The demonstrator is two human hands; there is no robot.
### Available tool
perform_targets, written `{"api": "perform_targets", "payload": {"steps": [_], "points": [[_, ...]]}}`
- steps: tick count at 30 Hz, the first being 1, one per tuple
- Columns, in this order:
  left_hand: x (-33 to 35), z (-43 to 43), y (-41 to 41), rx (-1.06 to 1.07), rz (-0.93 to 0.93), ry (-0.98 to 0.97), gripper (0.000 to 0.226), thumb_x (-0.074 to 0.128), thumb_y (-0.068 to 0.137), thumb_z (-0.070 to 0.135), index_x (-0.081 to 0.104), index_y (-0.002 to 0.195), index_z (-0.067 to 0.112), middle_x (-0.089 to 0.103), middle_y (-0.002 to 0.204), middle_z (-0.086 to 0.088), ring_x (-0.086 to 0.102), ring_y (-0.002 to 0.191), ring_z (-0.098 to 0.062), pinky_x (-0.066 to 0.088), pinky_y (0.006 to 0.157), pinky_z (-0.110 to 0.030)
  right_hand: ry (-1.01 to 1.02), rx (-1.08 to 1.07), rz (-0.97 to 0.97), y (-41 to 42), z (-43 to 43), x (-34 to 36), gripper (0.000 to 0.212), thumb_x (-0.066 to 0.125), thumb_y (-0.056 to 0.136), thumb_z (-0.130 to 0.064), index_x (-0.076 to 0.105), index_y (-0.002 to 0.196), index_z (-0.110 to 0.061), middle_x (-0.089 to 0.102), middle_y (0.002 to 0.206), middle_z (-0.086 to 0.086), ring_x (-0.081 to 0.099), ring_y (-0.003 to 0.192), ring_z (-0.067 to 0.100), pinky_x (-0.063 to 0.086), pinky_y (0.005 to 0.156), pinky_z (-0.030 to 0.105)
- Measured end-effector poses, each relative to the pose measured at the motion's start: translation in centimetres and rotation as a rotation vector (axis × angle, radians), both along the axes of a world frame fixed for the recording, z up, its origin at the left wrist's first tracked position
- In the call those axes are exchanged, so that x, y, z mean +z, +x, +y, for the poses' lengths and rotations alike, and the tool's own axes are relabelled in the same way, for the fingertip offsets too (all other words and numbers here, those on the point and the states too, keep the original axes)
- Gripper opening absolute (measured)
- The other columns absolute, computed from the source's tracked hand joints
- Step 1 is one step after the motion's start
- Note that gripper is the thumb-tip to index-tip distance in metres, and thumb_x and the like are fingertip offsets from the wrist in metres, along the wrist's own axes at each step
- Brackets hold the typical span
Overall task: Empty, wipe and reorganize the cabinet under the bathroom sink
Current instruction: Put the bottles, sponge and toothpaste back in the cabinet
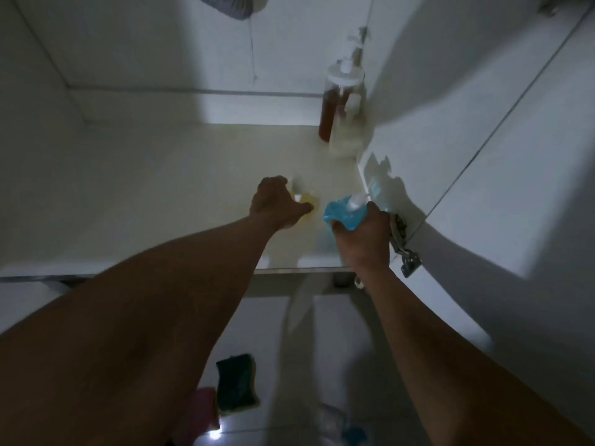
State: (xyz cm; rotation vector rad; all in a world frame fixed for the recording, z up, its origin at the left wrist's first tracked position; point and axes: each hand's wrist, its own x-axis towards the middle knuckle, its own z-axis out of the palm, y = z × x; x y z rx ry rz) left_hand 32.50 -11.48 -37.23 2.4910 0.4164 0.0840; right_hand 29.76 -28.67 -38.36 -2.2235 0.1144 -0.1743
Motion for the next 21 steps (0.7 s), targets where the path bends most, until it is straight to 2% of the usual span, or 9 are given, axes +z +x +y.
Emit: {"api": "perform_targets", "payload": {"steps": [5, 10, 13, 15, 16, 17, 20, 21], "points": [[-0.7, -1.0, 6.3, -0.039, 0.006, -0.05, 0.096, 0.081, 0.072, 0.054, 0.042, 0.147, 0.007, 0.046, 0.148, -0.012, 0.042, 0.137, -0.026, 0.035, 0.114, -0.034, 0.032, -0.043, -0.03, 2.5, 0.8, -2.0, 0.067, 0.074, 0.082, -0.036, 0.043, 0.136, -0.014, 0.047, 0.124, 0.009, 0.055, 0.11, 0.023, 0.043, 0.081, 0.023], [-0.9, -1.7, 9.9, -0.065, -0.018, -0.111, 0.098, 0.087, 0.066, 0.05, 0.046, 0.145, 0.009, 0.052, 0.143, -0.009, 0.048, 0.132, -0.025, 0.042, 0.109, -0.039, 0.125, -0.129, -0.067, 4.6, 1.9, -2.5, 0.066, 0.075, 0.08, -0.036, 0.044, 0.134, -0.015, 0.044, 0.123, 0.004, 0.059, 0.106, 0.022, 0.052, 0.083, 0.03], [-1.0, -2.2, 11.4, -0.076, -0.044, -0.157, 0.093, 0.087, 0.067, 0.049, 0.049, 0.142, 0.009, 0.054, 0.14, -0.008, 0.05, 0.129, -0.026, 0.044, 0.107, -0.04, 0.216, -0.163, -0.23, 5.3, 2.5, -2.5, 0.069, 0.082, 0.076, -0.024, 0.042, 0.13, -0.011, 0.042, 0.128, 0.003, 0.054, 0.11, 0.013, 0.048, 0.085, 0.015], [-0.9, -2.7, 12.0, -0.082, -0.08, -0.204, 0.079, 0.084, 0.072, 0.045, 0.056, 0.135, 0.008, 0.06, 0.132, -0.009, 0.055, 0.122, -0.026, 0.048, 0.101, -0.039, 0.25, -0.193, -0.335, 5.9, 3.0, -2.8, 0.061, 0.084, 0.073, -0.016, 0.044, 0.118, -0.006, 0.041, 0.125, 0.006, 0.051, 0.107, 0.009, 0.043, 0.081, 0.001], [-1.0, -2.9, 12.3, -0.083, -0.1, -0.243, 0.07, 0.083, 0.076, 0.043, 0.059, 0.133, 0.009, 0.063, 0.129, -0.009, 0.058, 0.118, -0.026, 0.05, 0.098, -0.038, 0.253, -0.204, -0.361, 6.1, 3.2, -2.9, 0.055, 0.083, 0.073, -0.013, 0.046, 0.113, -0.004, 0.041, 0.122, 0.008, 0.05, 0.105, 0.01, 0.042, 0.08, -0.002], [-1.1, -3.0, 12.5, -0.083, -0.117, -0.28, 0.065, 0.081, 0.079, 0.041, 0.06, 0.132, 0.011, 0.064, 0.127, -0.008, 0.059, 0.116, -0.025, 0.05, 0.096, -0.037, 0.247, -0.208, -0.373, 6.5, 3.4, -3.1, 0.048, 0.081, 0.075, -0.011, 0.048, 0.109, -0.003, 0.043, 0.12, 0.009, 0.051, 0.103, 0.012, 0.045, 0.082, 0.001], [-1.4, -3.6, 13.5, -0.098, -0.122, -0.342, 0.066, 0.075, 0.085, 0.036, 0.051, 0.143, 0.014, 0.06, 0.132, -0.007, 0.055, 0.11, -0.017, 0.046, 0.09, -0.027, 0.22, -0.18, -0.39, 7.7, 3.9, -3.5, 0.028, 0.072, 0.082, -0.001, 0.055, 0.104, -0.004, 0.05, 0.115, 0.011, 0.059, 0.103, 0.024, 0.055, 0.087, 0.03], [-1.4, -3.8, 13.9, -0.095, -0.124, -0.361, 0.067, 0.075, 0.086, 0.034, 0.048, 0.145, 0.015, 0.059, 0.132, -0.007, 0.055, 0.11, -0.017, 0.044, 0.089, -0.026, 0.212, -0.173, -0.393, 8.2, 4.0, -3.5, 0.024, 0.068, 0.083, 0.002, 0.057, 0.103, -0.004, 0.051, 0.114, 0.012, 0.06, 0.104, 0.027, 0.055, 0.088, 0.033]]}}
